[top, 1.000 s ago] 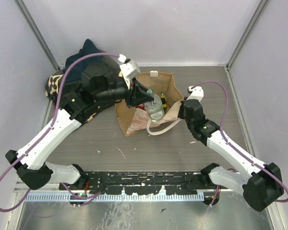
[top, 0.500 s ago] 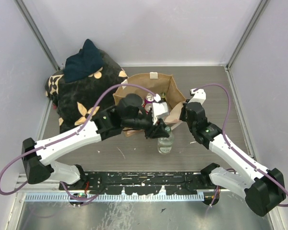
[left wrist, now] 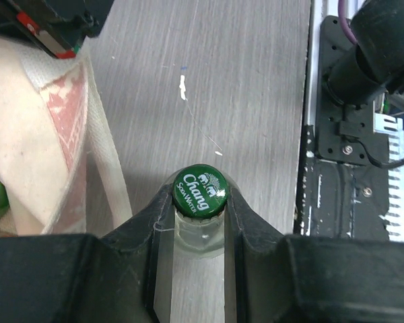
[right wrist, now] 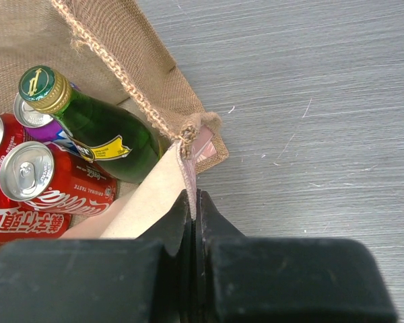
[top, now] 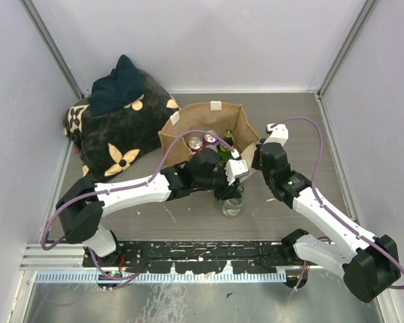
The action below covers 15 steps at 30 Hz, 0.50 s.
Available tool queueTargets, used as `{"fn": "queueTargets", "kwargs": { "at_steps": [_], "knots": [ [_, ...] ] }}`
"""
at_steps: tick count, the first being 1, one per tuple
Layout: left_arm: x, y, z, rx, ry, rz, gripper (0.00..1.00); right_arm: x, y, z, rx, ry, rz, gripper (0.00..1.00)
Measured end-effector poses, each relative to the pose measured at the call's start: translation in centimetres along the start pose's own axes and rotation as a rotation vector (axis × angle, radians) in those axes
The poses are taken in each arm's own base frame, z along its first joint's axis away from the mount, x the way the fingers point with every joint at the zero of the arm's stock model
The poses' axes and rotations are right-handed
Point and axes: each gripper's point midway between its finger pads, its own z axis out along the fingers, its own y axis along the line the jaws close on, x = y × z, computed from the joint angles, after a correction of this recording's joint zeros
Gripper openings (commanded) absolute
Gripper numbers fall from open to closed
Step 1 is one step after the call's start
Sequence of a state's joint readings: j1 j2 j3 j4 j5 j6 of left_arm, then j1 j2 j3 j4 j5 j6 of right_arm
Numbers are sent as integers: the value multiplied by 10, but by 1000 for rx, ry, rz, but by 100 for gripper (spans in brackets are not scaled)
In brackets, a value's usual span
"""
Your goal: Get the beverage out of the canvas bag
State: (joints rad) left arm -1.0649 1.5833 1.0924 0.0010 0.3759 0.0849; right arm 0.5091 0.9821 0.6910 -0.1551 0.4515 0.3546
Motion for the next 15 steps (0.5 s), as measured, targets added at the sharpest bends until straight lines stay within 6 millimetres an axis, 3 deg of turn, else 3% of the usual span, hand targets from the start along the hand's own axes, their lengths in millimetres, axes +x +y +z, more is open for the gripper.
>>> {"fn": "queueTargets", "kwargs": {
  "at_steps": [4,9,14,15],
  "knots": [
    [-7,6,6,-16,-35,24,0,-2,2,2,1,1,-8,2],
    [-17,9,12,-23,-84,47,8,-2,2,3,1,1,-13,4],
    [-14,12,18,-25,-98,51,21,-2,2,3,0,0,-13,6],
    [-12,11,18,-25,-99,51,29,-2,2,3,0,0,-12,7]
  ]
}}
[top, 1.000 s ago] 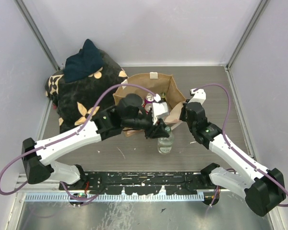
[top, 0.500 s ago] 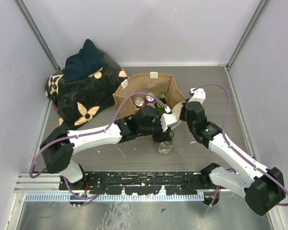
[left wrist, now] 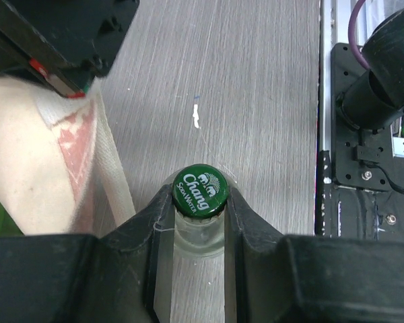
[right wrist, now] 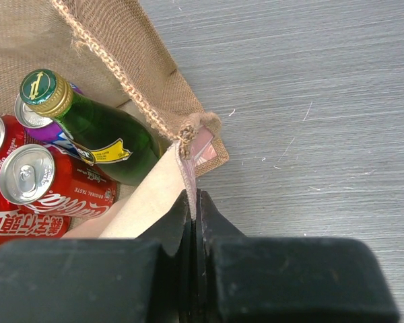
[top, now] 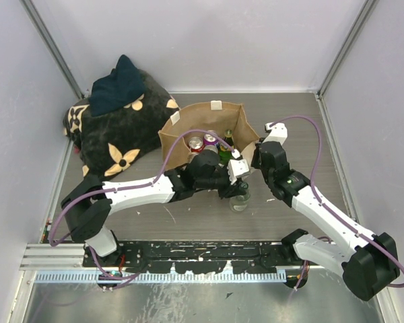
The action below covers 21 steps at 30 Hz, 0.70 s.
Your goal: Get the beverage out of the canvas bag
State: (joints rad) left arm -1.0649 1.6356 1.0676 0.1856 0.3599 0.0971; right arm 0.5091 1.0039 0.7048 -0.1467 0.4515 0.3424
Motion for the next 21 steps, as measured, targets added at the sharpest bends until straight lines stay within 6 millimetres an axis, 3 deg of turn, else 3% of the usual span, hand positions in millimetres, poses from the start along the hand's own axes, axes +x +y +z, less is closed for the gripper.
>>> {"fn": "queueTargets", "kwargs": {
  "at_steps": [2,9,12,15,18,21],
  "knots": [
    [6,0,0,0,2,-1,54,0,0,0,-1,-1,1,10],
    [-7,-4,0,16,-58,13,81,-4,-2,1,10,-24,14,30],
    [-11,-7,-4,24,-67,10,95,-4,-4,1,19,-27,16,32],
    [-20,-9,-9,26,-85,14,100,-5,-5,1,23,-30,17,26],
    [-35,-12,-21,24,-110,28,98,-4,-5,0,21,-30,20,12],
    [-70,-13,-35,19,-166,70,98,-3,-3,-2,5,-28,23,2]
  ]
}}
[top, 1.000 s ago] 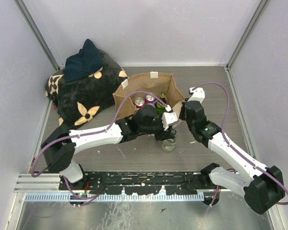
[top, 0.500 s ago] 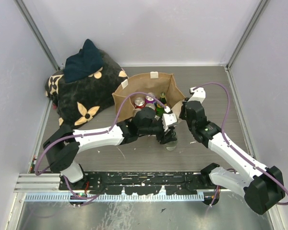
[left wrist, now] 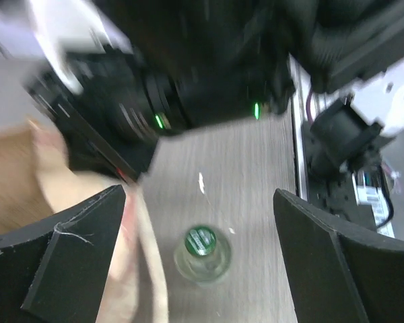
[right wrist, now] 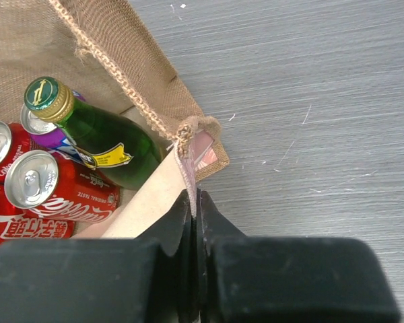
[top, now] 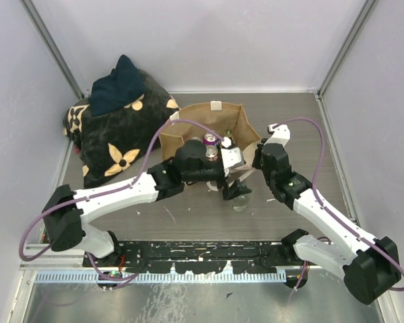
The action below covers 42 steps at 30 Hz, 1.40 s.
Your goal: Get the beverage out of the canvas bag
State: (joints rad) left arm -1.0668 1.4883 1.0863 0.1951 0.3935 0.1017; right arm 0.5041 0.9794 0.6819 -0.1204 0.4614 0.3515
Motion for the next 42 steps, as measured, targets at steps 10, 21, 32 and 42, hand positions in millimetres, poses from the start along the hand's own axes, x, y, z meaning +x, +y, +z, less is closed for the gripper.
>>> {"fn": "queueTargets", "kwargs": {
  "at_steps": [10,21,32,42],
  "knots": [
    [-123,35,-30,-155,-206,179,98,10,5,-3,-63,-10,17,1],
    [0,150,0,-372,80,45,98,12,9,-2,-90,-15,23,1],
    [14,220,9,-506,95,14,98,9,12,-2,-101,-4,19,1],
    [47,245,7,-541,130,-53,98,8,13,-2,-96,9,6,1]
  ]
}}
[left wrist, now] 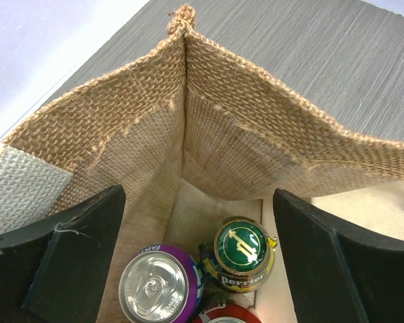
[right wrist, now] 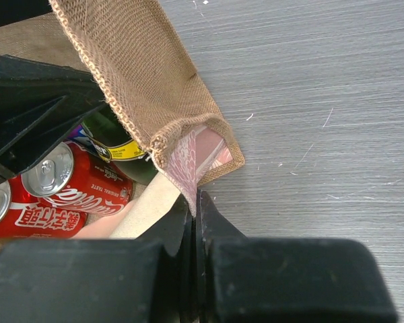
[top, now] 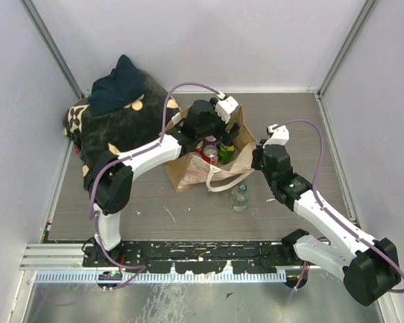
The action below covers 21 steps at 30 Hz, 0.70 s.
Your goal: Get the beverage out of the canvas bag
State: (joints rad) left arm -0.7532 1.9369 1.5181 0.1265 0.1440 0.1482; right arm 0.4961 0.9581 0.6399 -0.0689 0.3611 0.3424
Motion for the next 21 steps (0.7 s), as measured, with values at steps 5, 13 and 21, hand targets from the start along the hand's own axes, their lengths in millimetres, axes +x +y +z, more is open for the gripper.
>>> {"fn": "queueTargets", "kwargs": {
  "at_steps": [5,13,21],
  "knots": [
    [0,-3,2,12,-8,-22,99,-1,1,2,4,7,-11,1],
    [9,-10,5,37,-4,-54,84,-3,1,4,7,10,-22,1],
    [35,-17,4,54,46,-86,54,-2,2,6,9,13,-24,1]
  ]
}}
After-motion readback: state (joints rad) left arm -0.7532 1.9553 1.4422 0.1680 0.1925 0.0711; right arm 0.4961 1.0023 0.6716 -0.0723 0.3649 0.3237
